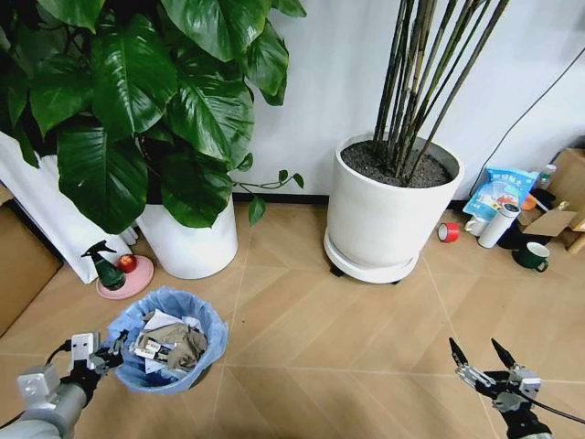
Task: Pick up the trash bin and place the garbage on the floor into it.
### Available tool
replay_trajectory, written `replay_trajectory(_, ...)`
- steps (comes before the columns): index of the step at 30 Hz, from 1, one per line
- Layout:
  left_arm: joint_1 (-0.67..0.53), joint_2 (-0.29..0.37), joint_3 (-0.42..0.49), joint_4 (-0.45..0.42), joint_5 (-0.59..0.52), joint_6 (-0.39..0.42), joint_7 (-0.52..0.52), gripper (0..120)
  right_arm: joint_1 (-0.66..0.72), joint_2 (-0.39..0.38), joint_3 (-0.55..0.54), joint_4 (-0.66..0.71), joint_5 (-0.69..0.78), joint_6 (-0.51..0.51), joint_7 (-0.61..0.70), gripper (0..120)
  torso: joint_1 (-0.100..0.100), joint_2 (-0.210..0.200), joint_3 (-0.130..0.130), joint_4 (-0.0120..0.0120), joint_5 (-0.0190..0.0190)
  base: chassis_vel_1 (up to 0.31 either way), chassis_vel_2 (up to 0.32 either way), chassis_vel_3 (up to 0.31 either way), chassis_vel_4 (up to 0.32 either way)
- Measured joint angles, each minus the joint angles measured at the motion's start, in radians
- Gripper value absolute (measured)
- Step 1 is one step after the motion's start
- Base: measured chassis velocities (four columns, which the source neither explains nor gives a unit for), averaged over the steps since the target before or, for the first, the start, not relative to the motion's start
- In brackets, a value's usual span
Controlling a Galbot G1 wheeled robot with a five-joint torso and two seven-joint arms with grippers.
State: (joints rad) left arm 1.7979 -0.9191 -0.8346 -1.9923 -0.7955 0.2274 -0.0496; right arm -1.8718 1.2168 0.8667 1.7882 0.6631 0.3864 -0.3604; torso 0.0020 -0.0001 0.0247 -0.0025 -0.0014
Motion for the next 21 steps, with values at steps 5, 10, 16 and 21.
replay_trajectory(5,-0.03,-0.068,0.006,-0.03,0.03,0.003,-0.01,1,-0.003,-0.013,0.016,0.0,0.006,0.007,-0.014,100,0.0,0.0,0.0,-0.0005,-0.0002,0.157,-0.149,-0.156,0.151)
replay_trajectory(10,-0.021,-0.104,0.023,-0.039,0.063,0.005,-0.013,1,-0.003,-0.023,0.023,0.007,0.01,0.003,-0.014,100,0.0,0.0,0.0,0.0001,-0.0004,0.141,-0.142,-0.142,0.142)
replay_trajectory(16,-0.001,-0.104,0.036,-0.036,0.097,0.002,-0.014,1,-0.006,-0.022,0.013,-0.016,0.001,0.003,-0.023,100,0.0,0.0,0.0,-0.0005,-0.0005,0.118,-0.124,-0.121,0.113)
replay_trajectory(21,0.014,-0.077,0.023,-0.062,0.082,0.01,-0.023,1,0.0,-0.014,-0.016,-0.031,-0.023,0.008,-0.031,100,0.0,0.0,0.0,-0.0001,-0.0005,0.136,-0.11,-0.128,0.134)
